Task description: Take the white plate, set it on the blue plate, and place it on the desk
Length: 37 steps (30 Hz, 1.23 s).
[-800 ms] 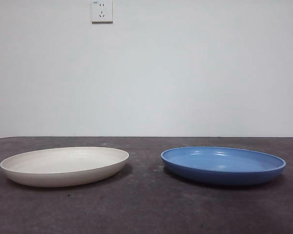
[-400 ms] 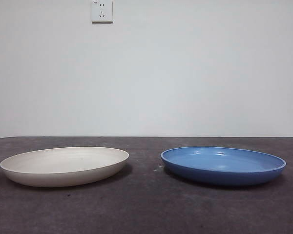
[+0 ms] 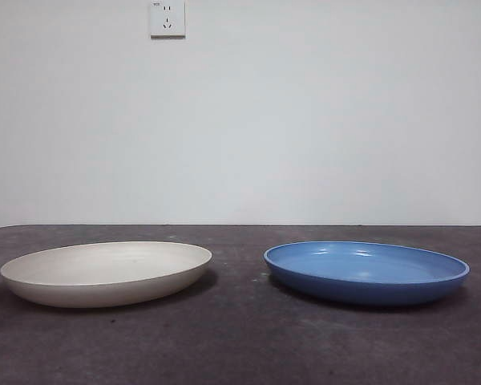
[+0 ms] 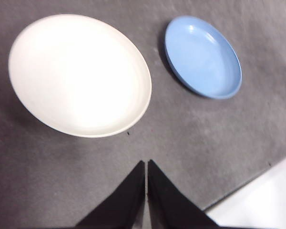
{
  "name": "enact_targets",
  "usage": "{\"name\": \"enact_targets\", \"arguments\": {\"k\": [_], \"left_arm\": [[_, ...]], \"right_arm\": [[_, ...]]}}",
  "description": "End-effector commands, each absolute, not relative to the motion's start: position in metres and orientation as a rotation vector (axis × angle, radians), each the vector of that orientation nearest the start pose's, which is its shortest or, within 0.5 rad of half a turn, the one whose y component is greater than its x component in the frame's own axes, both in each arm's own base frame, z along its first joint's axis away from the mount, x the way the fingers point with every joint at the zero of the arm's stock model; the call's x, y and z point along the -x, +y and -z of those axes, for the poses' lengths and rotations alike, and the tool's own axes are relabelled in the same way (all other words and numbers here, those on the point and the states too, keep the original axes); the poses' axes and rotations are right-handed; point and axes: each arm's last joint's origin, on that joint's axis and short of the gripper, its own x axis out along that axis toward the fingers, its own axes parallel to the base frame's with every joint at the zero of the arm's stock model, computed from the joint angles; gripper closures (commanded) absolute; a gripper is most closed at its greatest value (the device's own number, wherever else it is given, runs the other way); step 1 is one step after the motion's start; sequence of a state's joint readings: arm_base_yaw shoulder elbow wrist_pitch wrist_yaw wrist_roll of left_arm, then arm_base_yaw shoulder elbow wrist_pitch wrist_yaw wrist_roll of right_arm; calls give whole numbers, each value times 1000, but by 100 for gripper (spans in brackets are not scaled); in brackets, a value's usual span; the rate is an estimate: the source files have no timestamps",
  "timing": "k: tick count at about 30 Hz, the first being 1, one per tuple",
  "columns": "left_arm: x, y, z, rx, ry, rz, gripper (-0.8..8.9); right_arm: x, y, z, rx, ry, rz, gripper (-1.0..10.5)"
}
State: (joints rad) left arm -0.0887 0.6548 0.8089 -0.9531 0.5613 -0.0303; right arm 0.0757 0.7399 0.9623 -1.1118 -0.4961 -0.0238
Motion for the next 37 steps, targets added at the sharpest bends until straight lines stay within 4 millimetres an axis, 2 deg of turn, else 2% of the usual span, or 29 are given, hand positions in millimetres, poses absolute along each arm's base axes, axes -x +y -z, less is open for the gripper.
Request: {"name": "enact_targets", "arguments": {"k": [1,5,7,8,12,14,21,26,32,37], "left_arm": [[-107,-26,-302,172,756,639,804],[-107,-26,-303,171,742,639,798],[-108,-26,-304,171,737,639,727],[-108,-26,-304,171,737,639,677],[-108,-26,-304,173,739,637,412],[-108,-26,-304,190,742,631,363],[-112,-27,-306,213,719,618,362],[-126,-27,-306,230,718,541,362],[-158,-27,-308,200,756,430,363],[-193,-29,-304,183,842,359,363]], "right_arm": [[-107,25,-326,-122,864,-584,939],[-106,26,-326,-117,862,-595,939],[-106,26,-326,-118,863,-595,921],[-106,26,-326,-118,863,-595,884],[-106,26,-326,-124,865,-592,576],[-106,26,-326,-124,865,-592,533],[-106,26,-326,-124,864,-592,533],[-106,26,-326,-124,864,-592,533],[-107,26,-327,-121,854,-595,533],[-107,26,-327,-129,854,-592,533]]}}
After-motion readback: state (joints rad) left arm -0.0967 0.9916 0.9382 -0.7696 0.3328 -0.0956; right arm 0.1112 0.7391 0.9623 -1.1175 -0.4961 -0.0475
